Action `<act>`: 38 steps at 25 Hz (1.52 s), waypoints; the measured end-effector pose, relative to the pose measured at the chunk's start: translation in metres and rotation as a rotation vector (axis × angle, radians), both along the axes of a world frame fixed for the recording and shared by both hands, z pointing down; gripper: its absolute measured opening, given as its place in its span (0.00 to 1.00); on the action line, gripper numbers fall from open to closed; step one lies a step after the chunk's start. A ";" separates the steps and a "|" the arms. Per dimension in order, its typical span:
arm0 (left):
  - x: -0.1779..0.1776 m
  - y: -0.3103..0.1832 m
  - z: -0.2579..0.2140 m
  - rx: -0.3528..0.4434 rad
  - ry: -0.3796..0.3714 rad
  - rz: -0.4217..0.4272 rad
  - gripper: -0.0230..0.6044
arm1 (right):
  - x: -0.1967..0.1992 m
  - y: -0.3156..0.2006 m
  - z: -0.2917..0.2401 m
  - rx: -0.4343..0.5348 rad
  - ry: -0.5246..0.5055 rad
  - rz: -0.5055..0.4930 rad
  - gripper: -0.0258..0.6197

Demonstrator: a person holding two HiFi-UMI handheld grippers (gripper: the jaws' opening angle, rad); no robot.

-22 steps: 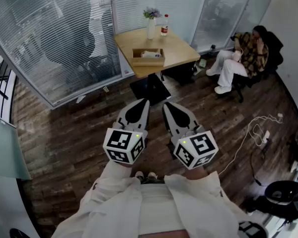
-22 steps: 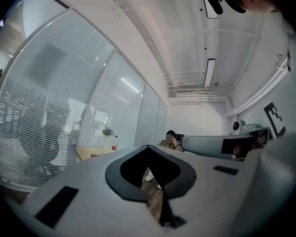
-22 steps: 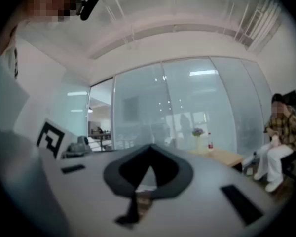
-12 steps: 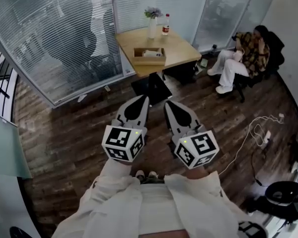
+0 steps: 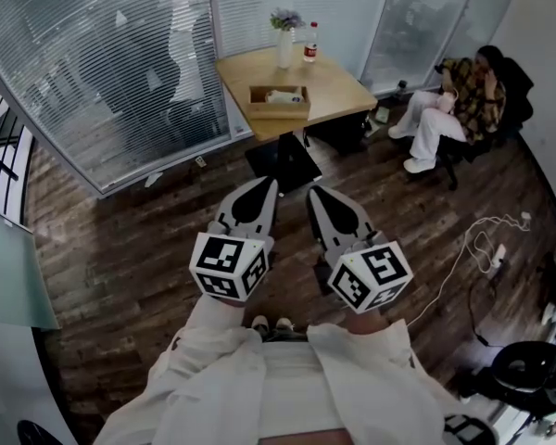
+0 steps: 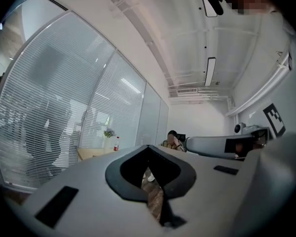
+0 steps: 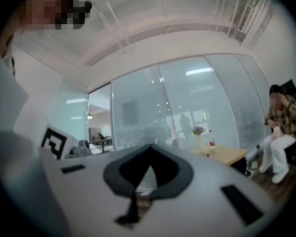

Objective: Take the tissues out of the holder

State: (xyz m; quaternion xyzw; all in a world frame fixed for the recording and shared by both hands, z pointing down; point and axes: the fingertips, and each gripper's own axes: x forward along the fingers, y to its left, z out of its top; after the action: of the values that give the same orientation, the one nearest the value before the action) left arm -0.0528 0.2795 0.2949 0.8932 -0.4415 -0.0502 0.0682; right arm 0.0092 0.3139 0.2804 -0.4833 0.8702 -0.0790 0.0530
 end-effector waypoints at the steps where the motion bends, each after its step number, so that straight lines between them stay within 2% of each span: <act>1: -0.001 -0.002 0.000 -0.001 0.002 -0.005 0.05 | 0.001 -0.001 0.000 -0.001 -0.004 -0.003 0.06; 13: 0.033 -0.006 0.021 -0.035 -0.002 0.001 0.05 | 0.026 -0.016 0.014 -0.027 0.017 -0.036 0.06; 19: 0.041 -0.025 0.026 -0.039 -0.005 0.003 0.05 | 0.034 -0.032 0.024 -0.042 0.026 -0.040 0.06; 27: 0.042 -0.084 0.034 -0.047 -0.001 0.016 0.05 | 0.042 -0.087 0.030 -0.045 0.028 -0.002 0.06; 38: 0.023 -0.206 0.022 -0.036 -0.004 0.045 0.05 | 0.030 -0.202 0.017 -0.012 0.002 0.041 0.06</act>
State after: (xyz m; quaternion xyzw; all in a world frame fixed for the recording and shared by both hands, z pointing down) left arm -0.0297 0.0734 0.3164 0.9017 -0.4222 -0.0389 0.0844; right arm 0.0393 0.1118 0.2971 -0.5016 0.8597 -0.0826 0.0506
